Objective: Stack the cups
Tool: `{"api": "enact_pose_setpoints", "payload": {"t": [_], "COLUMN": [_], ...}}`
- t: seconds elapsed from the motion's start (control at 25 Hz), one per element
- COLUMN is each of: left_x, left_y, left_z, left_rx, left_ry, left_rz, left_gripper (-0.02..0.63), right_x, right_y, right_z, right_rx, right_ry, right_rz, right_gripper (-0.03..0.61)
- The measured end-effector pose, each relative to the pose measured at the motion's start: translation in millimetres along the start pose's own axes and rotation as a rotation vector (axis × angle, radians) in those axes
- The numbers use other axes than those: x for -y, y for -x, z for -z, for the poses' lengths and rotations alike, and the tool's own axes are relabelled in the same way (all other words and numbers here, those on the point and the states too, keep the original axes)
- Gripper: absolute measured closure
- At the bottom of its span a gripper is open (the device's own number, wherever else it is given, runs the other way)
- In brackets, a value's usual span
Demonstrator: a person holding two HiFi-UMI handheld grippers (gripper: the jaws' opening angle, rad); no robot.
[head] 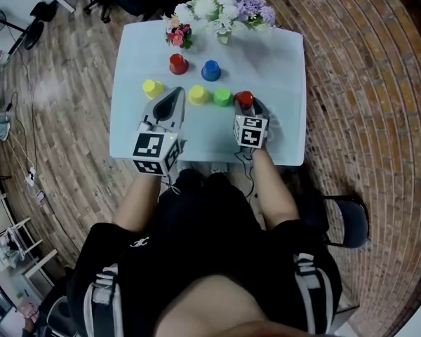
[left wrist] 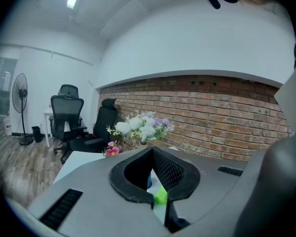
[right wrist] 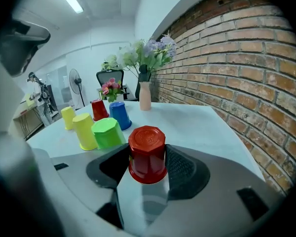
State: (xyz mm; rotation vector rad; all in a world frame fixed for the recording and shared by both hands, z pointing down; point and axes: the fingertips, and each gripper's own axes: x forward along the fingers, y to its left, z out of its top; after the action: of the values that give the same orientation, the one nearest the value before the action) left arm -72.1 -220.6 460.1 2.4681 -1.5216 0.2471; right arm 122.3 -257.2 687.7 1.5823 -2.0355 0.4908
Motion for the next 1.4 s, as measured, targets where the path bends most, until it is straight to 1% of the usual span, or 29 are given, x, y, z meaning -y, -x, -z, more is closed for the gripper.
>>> {"api": "enact_pose_setpoints", "payload": {"t": [0.2,0.28,0.32,0.48,0.76,0.8,0.84,0.88,0.96,1.0,1.16,1.32,1.4], "left_x": [-4,-5,-5,-5,6,9,12,15,20,22,26,26,25], "left_y": [12,17,20,28,43,45,46,47,49,50,54,57,58], "left_z": [-4,-8,-11,-24,-48,-52,-56,-60,-65,-67,-72,-72,-71], "left_rx": [0.014,0.026,0.034,0.071,0.142,0.153,0.164,0.173,0.188,0.194,0.207,0.209,0.206], "left_ry": [-0.005,-0.008,-0.01,-0.017,-0.026,-0.03,-0.035,-0.04,-0.047,-0.05,-0.059,-0.064,-0.064], "left_rz": [-0.015,-0.019,-0.02,-0.026,-0.02,-0.015,-0.01,-0.004,0.005,0.008,0.012,0.013,0.011], "left_gripper": [0.611,0.611,0.611,0.611,0.611,0.611,0.611,0.611,0.611,0.611,0.611,0.611,0.611], "right_x": [-2,-4,-5,-7,-15,-15,-14,-12,-9,-8,-15,-18,-19], "right_y": [-2,3,9,39,128,142,155,168,191,199,215,213,211], "right_z": [1,-4,-10,-54,-165,-177,-186,-193,-201,-205,-211,-207,-206], "right_rx": [-0.005,0.015,0.041,0.194,0.521,0.557,0.587,0.61,0.643,0.656,0.688,0.668,0.663], "right_ry": [0.005,0.012,0.009,-0.01,-0.04,-0.042,-0.047,-0.053,-0.057,-0.054,-0.043,-0.078,-0.082], "right_rz": [0.005,-0.002,-0.002,0.017,0.032,0.04,0.05,0.063,0.097,0.108,0.091,0.06,0.059], "right_gripper": [0.344,0.302,0.293,0.291,0.293,0.303,0.338,0.39,0.564,0.578,0.578,0.578,0.578]}}
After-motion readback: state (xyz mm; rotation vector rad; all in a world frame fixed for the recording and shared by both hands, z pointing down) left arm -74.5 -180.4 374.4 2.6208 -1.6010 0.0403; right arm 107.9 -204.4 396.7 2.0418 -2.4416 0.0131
